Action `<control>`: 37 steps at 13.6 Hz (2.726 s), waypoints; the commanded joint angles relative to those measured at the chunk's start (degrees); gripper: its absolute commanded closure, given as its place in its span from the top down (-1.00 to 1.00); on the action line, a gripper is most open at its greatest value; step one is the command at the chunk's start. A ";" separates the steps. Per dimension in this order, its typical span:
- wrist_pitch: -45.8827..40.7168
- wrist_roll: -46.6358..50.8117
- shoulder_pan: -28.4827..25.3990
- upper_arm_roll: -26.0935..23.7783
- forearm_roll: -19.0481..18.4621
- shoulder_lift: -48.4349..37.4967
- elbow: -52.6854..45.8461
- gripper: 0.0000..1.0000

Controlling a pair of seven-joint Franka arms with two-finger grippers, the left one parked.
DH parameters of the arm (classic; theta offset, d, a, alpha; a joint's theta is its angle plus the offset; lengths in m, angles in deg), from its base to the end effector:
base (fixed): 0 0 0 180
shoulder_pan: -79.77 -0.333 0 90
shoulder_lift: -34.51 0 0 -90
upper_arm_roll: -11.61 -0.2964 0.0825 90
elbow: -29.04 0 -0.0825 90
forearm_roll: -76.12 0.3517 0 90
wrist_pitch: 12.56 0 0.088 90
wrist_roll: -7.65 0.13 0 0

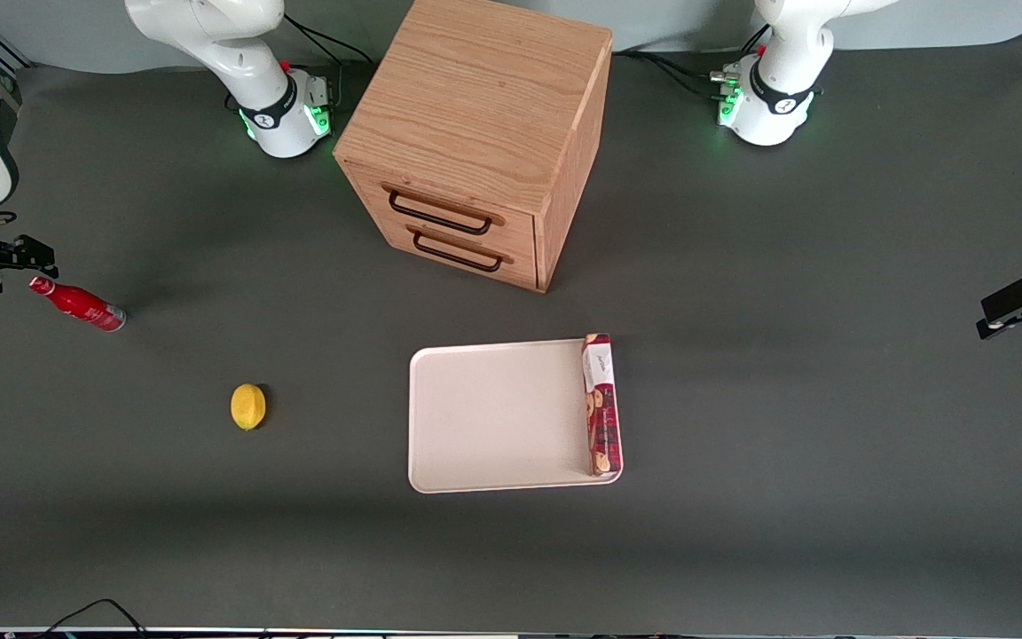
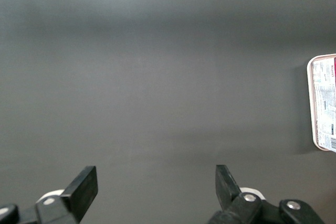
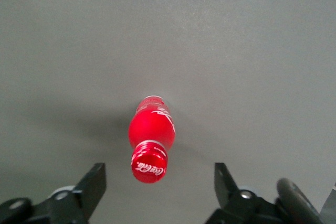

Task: Place coke bottle on tray
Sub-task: 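Close the right gripper on the red bottle's neck, then lift the red bottle and carry it toward the white tray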

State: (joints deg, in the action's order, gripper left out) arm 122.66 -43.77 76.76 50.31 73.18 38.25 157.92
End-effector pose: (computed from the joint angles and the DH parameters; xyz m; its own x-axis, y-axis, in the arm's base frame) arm 0.4138 -0.2987 0.3275 0.9517 0.3058 -0.0259 0.3069 -0.9471 0.0941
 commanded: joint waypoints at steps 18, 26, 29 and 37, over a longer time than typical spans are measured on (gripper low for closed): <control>1.01 -1.76 -2.43 0.50 1.88 0.74 -0.12 -0.80; -32.52 1.22 -2.44 -6.95 1.79 0.48 -30.13 -0.84; -42.99 7.96 0.63 -18.52 1.88 0.92 -43.06 -0.86; -48.74 62.34 0.11 -50.70 5.31 12.23 -58.29 -0.88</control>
State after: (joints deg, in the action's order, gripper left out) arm 74.91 8.24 75.90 4.80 77.34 43.73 105.72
